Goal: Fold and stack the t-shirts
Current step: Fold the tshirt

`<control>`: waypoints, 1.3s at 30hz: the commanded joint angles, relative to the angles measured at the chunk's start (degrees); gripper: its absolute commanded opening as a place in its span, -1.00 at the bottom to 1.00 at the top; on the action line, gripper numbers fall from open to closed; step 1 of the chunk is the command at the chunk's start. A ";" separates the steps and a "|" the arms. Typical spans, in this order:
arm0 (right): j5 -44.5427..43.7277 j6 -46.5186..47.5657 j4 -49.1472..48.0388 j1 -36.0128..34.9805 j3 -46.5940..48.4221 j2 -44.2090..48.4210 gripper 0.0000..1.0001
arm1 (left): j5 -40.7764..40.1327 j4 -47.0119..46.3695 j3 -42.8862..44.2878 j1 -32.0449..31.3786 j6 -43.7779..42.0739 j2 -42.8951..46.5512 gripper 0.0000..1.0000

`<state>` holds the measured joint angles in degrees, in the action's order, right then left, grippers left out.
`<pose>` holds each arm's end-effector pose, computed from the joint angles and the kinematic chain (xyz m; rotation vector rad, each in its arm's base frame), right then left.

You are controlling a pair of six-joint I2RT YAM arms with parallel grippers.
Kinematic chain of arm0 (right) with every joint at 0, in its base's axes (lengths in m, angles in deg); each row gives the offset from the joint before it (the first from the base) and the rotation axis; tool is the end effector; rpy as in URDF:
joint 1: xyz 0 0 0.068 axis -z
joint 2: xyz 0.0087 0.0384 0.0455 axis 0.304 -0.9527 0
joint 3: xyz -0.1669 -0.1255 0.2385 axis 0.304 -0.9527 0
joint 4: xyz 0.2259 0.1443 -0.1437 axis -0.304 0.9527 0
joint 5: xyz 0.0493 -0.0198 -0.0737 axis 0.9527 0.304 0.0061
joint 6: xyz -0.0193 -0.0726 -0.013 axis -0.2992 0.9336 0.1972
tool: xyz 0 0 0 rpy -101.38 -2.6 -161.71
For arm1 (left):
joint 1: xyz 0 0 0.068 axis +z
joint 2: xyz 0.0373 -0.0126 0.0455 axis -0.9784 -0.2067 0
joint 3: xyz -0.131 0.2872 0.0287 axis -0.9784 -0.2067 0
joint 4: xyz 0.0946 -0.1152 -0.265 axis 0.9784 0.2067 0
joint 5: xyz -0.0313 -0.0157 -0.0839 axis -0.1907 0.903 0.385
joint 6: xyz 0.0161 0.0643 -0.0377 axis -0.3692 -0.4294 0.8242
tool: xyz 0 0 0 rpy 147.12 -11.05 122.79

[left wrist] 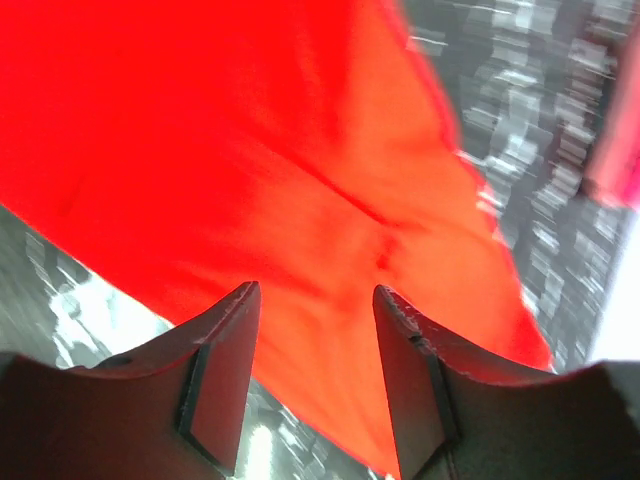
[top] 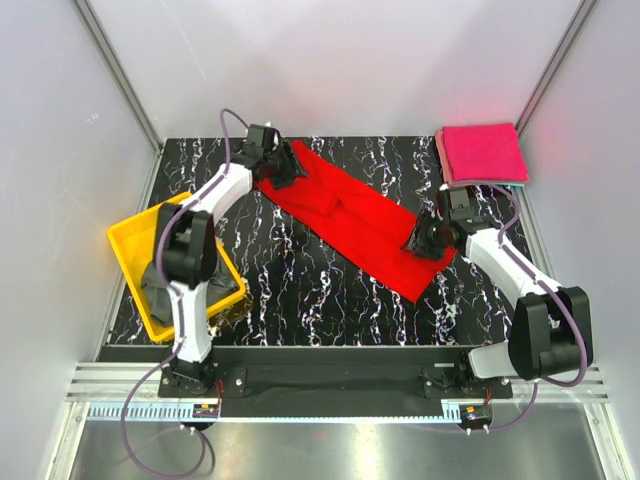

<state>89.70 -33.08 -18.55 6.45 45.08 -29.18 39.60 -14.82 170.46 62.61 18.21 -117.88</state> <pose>0.3222 0.0768 0.2379 0.3461 2.5694 0.5215 0.5521 -0.1677 0.2191 -0.4376 2.4225 -0.7247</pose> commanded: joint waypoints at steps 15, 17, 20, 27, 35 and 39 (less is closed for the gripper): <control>-5.87 -0.17 9.42 -0.62 6.79 7.02 -0.21 | -0.29 -13.85 -21.67 -23.20 2.86 17.28 0.00; -7.11 0.53 11.61 -0.27 11.18 5.88 -0.21 | -0.56 -15.26 -22.74 -26.96 4.09 17.99 -0.03; -8.08 0.97 14.08 -0.18 15.85 6.31 -0.21 | -1.35 -16.06 -23.19 -31.29 4.71 17.47 -0.03; -6.24 -0.52 15.22 -0.18 16.56 12.46 -0.24 | -3.64 -15.71 -18.72 -36.13 5.06 9.75 -0.11; -4.22 -3.76 13.38 -0.27 13.32 18.61 -0.34 | -6.44 -12.90 -11.86 -37.97 4.19 2.26 -0.53; -1.75 -4.74 11.09 -0.18 10.41 20.64 -0.33 | -6.89 -10.71 -9.48 -37.97 3.48 -0.63 -0.95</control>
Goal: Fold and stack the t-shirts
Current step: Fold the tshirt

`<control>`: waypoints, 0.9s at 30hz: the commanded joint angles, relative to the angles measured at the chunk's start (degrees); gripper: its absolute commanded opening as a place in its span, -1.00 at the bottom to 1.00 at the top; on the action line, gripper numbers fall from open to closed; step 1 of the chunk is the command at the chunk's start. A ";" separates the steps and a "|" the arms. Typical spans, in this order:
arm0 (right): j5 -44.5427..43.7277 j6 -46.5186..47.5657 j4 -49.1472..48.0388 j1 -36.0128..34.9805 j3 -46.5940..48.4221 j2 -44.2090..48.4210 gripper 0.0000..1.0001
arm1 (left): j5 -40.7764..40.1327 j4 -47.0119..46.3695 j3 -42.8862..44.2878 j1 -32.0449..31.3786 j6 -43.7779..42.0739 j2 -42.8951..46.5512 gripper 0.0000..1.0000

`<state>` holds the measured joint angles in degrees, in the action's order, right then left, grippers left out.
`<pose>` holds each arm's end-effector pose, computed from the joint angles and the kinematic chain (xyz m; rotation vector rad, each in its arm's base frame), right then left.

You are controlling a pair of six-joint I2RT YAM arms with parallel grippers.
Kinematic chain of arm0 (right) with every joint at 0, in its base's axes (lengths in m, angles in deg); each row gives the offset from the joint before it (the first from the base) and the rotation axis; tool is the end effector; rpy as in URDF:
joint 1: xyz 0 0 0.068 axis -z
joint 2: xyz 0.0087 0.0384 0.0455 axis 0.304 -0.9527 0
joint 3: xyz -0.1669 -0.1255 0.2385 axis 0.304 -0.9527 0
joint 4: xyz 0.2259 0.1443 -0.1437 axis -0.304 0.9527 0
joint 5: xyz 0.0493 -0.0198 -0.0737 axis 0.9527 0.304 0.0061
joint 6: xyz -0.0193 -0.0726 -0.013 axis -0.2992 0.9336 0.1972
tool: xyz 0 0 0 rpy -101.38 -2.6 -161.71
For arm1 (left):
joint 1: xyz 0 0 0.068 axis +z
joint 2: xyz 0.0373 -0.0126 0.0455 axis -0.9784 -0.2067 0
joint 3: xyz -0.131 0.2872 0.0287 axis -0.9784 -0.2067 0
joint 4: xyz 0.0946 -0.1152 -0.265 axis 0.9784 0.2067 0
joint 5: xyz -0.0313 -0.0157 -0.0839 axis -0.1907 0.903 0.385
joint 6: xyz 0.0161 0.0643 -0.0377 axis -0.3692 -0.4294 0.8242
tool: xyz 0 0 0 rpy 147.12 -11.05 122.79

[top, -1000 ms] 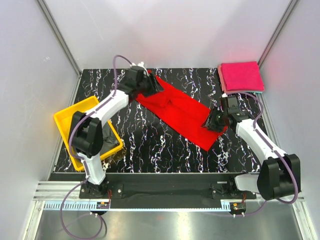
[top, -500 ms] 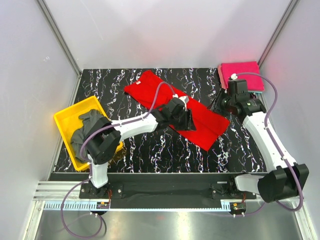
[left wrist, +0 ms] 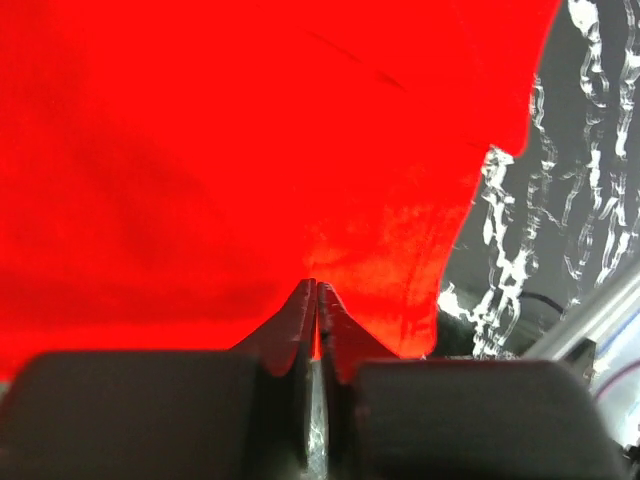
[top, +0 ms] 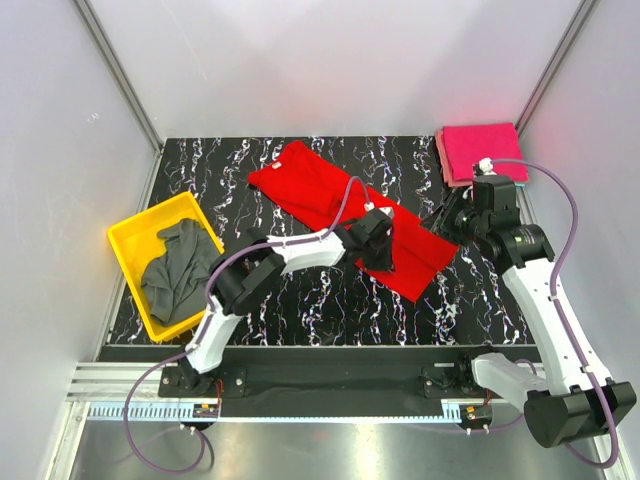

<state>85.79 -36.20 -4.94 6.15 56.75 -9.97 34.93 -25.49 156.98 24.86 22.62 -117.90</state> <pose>0.2512 0.0596 0.3881 0.3606 2.2585 0.5572 0.3228 -0.4472 0.1474 0.2451 2.6195 -0.8879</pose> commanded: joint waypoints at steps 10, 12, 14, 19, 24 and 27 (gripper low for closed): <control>-0.13 0.14 -1.03 0.13 -0.12 -0.59 -0.32 | -6.51 10.86 -3.80 -2.07 -1.81 3.50 -1.00; -0.48 0.23 -0.51 0.13 0.49 -1.21 -0.32 | -7.74 12.35 -7.75 -2.07 -1.81 6.83 -1.00; -0.48 1.02 -0.24 0.13 0.84 -2.00 -0.31 | -8.10 13.84 -12.31 -2.07 -1.20 9.39 -1.00; 0.31 3.74 0.72 0.04 1.20 -5.06 -0.24 | -9.40 14.73 -23.66 -2.07 2.14 20.46 -1.00; 8.56 6.20 -0.15 0.13 -8.17 -6.66 -0.50 | -12.75 20.70 -29.30 -2.07 2.58 31.87 -0.90; 10.77 5.60 -0.94 -0.14 -15.64 -7.97 -0.90 | -15.04 24.39 -28.34 -2.07 2.58 37.34 -0.80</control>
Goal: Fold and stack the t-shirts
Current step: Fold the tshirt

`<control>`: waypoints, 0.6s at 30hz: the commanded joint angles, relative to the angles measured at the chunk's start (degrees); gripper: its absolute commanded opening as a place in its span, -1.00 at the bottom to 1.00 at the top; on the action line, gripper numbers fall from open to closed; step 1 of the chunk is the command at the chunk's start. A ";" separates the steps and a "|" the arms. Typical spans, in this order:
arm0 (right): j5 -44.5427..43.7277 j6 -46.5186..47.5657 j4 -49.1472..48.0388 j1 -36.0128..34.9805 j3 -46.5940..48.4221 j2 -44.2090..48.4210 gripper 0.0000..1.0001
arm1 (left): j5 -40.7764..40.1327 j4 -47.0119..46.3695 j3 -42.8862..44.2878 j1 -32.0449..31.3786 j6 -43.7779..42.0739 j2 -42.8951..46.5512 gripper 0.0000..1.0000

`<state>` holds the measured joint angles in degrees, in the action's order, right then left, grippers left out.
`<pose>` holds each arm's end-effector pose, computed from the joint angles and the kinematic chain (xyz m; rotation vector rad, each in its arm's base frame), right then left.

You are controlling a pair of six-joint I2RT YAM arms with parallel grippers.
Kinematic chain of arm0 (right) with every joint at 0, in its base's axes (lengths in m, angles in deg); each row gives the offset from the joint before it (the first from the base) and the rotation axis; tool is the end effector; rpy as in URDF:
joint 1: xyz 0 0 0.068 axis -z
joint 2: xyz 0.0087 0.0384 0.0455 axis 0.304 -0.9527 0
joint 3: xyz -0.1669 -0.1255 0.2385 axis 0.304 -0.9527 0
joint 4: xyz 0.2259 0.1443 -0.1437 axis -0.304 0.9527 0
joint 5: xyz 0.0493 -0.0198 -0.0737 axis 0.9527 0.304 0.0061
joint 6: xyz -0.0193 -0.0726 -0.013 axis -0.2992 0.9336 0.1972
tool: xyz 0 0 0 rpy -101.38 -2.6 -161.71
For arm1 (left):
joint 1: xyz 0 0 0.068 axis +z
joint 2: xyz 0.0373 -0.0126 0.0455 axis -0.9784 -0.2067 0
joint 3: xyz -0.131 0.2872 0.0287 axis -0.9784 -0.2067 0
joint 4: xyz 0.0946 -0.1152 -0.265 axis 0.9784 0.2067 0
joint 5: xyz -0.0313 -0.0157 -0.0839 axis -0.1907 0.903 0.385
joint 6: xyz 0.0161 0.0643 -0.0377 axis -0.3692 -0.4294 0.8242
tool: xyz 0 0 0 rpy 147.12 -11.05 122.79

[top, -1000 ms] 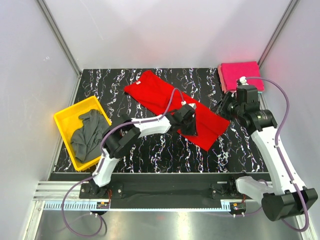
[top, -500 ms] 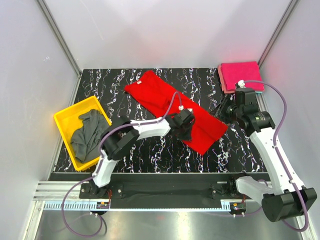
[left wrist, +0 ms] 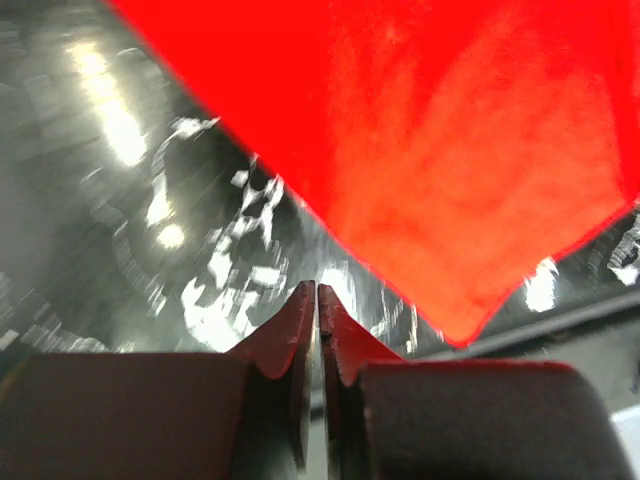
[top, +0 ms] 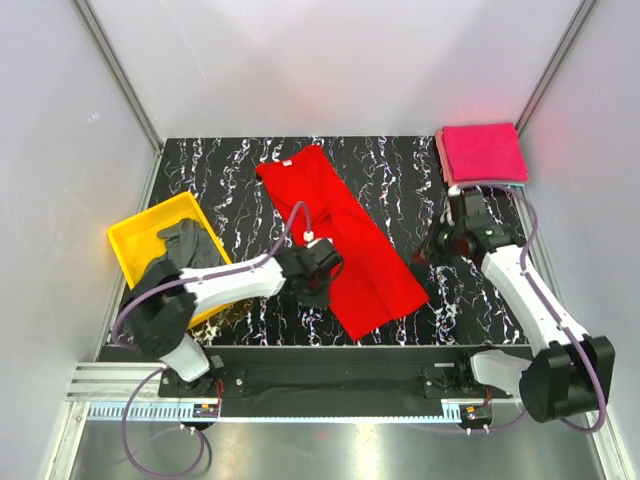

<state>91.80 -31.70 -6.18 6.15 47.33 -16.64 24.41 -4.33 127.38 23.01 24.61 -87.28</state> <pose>0.2696 0.0702 0.2982 0.2820 2.5361 0.5717 0.2068 -0.2915 0.1764 0.1728 2.8415 -0.3917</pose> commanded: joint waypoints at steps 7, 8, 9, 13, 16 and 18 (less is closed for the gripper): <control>-2.97 -7.50 -1.27 -0.40 -12.85 -4.02 -1.00 | 11.46 -17.38 -6.55 -2.14 4.10 13.32 -0.76; -4.02 -8.22 -1.97 -0.40 -13.02 -4.64 -1.00 | 12.08 -18.37 -6.56 -2.50 4.54 12.71 -0.81; -4.55 -8.92 -3.03 -0.40 -13.29 -5.43 -1.00 | 12.00 -18.99 -6.39 -3.02 4.63 11.14 -0.82; -7.63 -11.56 -4.35 -0.40 -13.55 -9.65 -1.00 | 11.47 -21.10 -6.03 -5.31 4.81 7.17 -0.87; -9.39 -12.62 -4.53 -0.49 -13.03 -11.06 -1.00 | 10.59 -22.24 -7.26 -6.36 5.69 5.50 -0.88; -12.02 -13.15 -3.74 -0.40 -12.32 -11.51 -1.00 | 10.59 -23.30 -8.14 -7.24 6.39 4.97 -0.88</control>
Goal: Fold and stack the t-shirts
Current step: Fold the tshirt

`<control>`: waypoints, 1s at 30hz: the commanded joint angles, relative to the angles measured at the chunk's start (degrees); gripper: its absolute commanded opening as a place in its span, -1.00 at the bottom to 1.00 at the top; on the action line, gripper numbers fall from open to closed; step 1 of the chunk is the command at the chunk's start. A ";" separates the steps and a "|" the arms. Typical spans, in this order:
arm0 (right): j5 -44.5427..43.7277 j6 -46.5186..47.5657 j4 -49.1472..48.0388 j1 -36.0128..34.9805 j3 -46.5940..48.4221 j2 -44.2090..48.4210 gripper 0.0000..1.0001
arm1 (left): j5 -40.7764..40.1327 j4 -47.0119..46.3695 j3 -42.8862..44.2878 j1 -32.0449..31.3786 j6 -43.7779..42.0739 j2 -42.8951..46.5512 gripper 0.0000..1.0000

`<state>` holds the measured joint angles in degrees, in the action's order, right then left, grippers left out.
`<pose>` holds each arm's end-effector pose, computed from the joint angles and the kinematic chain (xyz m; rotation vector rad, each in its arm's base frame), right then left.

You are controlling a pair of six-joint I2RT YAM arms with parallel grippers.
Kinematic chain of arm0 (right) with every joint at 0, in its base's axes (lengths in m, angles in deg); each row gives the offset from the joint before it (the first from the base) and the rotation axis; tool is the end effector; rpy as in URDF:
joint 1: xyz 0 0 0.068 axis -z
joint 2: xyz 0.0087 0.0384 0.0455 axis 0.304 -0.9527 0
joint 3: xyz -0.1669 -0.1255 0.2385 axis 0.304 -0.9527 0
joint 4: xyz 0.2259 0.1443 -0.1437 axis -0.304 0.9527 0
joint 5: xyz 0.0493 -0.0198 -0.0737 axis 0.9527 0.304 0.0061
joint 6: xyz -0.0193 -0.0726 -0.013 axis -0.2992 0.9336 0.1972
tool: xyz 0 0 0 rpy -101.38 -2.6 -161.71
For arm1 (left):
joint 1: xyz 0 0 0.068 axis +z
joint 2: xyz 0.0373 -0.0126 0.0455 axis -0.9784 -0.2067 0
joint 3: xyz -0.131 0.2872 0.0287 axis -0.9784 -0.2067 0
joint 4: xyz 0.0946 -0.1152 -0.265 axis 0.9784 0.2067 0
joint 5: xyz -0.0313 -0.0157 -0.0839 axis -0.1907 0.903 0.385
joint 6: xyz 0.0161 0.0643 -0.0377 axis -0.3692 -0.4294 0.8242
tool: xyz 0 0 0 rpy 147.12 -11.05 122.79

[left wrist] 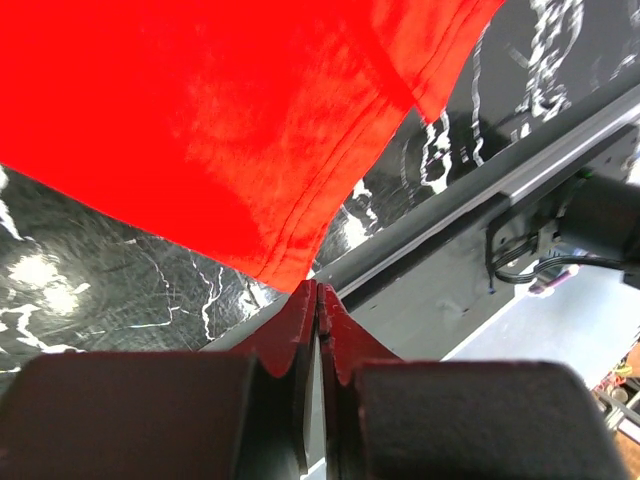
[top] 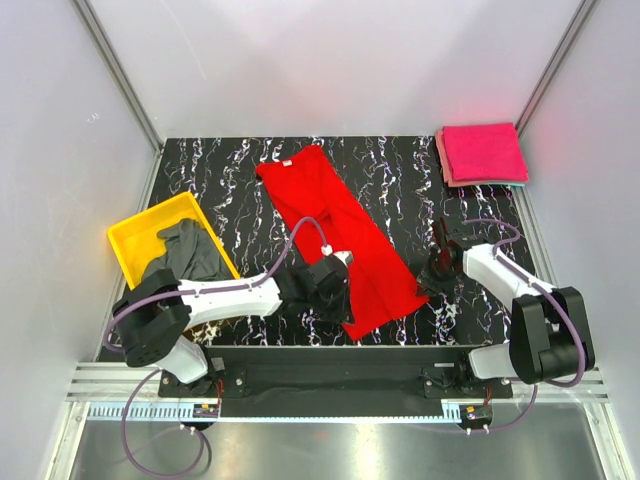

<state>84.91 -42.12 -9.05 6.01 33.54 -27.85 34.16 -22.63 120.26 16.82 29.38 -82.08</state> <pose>0.2581 0.0607 0.1658 0.6749 2.8559 0.3121 0.1654 -0.3189 0.1875 0.2726 2.7314 -0.8921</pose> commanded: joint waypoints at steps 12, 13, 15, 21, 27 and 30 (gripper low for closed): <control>-11.03 -4.48 -2.02 -0.18 0.95 -6.27 -1.00 | -1.00 -6.77 -3.83 -4.66 3.74 -5.68 -0.92; -11.73 -4.57 -2.02 -0.10 0.86 -6.01 -1.00 | -1.35 -5.63 -4.01 -4.92 3.74 -6.03 -0.92; -12.00 -4.74 -2.02 -0.01 0.59 -5.66 -1.00 | -2.93 -5.18 -4.27 -5.80 3.48 -7.08 -0.92; -12.35 -5.27 -2.19 -0.09 0.15 -5.57 -1.00 | -3.55 -4.49 -3.92 -6.68 4.09 -9.81 -0.93; -12.00 -5.89 -3.25 -0.01 -1.25 -5.30 -1.00 | -5.66 2.27 -2.52 -6.86 4.88 -7.36 -0.95; -11.47 -6.06 -3.51 -0.01 -1.60 -4.43 -1.00 | -7.33 4.21 -1.81 -6.86 5.23 -1.39 -0.92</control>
<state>77.09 -47.02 -10.42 6.01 33.47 -33.07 31.30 -24.33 117.37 10.24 34.25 -88.33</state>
